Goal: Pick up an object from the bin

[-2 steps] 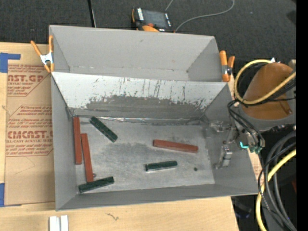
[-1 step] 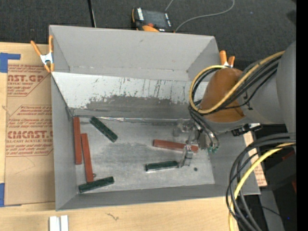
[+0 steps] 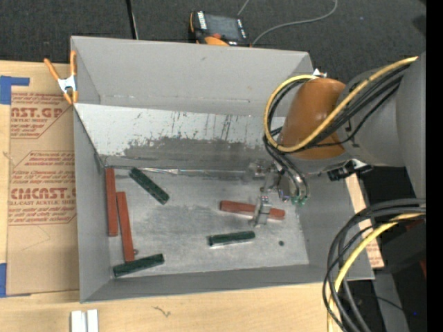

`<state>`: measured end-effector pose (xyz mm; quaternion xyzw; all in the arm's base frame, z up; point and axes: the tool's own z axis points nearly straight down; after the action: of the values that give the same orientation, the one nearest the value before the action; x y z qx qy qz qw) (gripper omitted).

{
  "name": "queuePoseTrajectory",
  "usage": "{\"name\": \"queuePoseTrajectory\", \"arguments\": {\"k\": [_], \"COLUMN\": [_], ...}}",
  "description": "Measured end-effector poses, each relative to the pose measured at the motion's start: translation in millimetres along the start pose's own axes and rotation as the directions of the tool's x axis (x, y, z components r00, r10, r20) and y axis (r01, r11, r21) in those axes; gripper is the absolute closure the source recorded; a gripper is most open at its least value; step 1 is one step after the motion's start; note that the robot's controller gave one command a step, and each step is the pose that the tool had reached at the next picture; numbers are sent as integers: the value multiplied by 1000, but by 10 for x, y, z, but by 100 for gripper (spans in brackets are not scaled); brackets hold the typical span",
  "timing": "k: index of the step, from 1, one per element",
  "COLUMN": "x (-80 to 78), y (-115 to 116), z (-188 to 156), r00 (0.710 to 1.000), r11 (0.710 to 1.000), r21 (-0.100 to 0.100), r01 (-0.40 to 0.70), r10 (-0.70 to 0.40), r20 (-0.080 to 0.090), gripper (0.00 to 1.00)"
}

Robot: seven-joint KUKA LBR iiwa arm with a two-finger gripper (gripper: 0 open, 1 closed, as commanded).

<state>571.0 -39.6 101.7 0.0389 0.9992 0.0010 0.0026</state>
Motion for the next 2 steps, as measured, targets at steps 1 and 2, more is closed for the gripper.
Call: {"name": "queuePoseTrajectory", "arguments": {"k": [1,2], "x": [-170,-140], "y": [15,38], "z": [17,332], "r00": [993,968], "r11": [993,968], "r21": [1,3], "r01": [-114,-251], "r10": [114,251], "r20": [-2,-6], "gripper": [0,0]}}
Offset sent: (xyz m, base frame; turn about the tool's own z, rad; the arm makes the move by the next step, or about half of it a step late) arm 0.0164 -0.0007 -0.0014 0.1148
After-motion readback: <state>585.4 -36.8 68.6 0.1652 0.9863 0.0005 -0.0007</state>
